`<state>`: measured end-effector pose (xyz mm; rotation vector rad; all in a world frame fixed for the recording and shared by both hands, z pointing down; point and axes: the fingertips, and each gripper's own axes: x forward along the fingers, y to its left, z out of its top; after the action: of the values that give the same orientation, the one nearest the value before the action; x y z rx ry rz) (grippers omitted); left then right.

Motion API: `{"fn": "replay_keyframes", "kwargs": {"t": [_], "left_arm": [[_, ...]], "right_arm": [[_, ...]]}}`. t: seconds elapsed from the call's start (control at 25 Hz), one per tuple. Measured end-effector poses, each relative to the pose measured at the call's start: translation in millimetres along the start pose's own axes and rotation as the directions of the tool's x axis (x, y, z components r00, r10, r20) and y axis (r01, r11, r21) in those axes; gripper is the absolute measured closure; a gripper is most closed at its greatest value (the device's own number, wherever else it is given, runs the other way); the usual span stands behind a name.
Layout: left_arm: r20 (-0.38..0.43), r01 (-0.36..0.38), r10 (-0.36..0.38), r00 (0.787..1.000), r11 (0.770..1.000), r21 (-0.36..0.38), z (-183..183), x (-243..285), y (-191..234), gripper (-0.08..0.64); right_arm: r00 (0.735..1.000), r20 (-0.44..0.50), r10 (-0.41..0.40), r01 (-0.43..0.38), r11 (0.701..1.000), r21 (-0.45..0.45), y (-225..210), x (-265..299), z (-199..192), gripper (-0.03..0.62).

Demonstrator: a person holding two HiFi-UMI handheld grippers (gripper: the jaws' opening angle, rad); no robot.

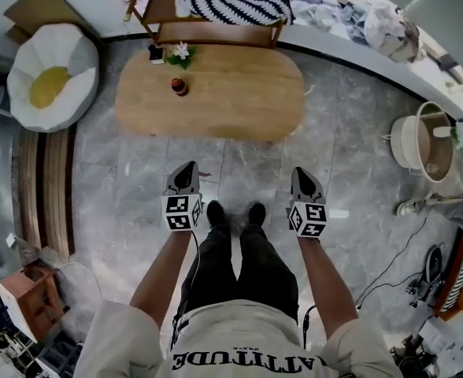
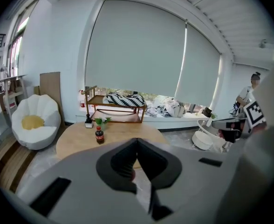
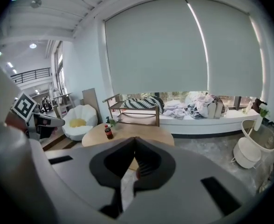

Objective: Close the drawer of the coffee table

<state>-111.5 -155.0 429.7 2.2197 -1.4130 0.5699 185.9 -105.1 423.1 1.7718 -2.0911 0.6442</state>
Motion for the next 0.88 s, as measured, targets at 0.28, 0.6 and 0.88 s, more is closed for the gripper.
{"fn": "replay_keyframes", "kwargs": {"t": [0.28, 0.6, 0.88], "left_arm": [[0.043, 0.046, -0.047, 0.998, 0.998, 0.033, 52.9, -52.4, -21.5, 0.54], [0.172, 0.02, -0.035, 0.984, 0.996, 0.086, 114.4, -103.7, -33.7, 0.54], [0.269, 0.02, -0.049, 0.962, 0.994, 0.109, 165.3, -142.3, -28.9, 0.54]], "right_arm": [[0.998, 0.052, -0.021, 0.022, 1.0, -0.013, 5.1, -45.6, 56.3, 0.574], [0.991, 0.135, -0.012, 0.015, 1.0, -0.019, 6.8, -96.7, 115.5, 0.574], [0.977, 0.212, -0.008, 0.029, 0.995, -0.096, 3.0, -135.3, 159.5, 0.574]]}}
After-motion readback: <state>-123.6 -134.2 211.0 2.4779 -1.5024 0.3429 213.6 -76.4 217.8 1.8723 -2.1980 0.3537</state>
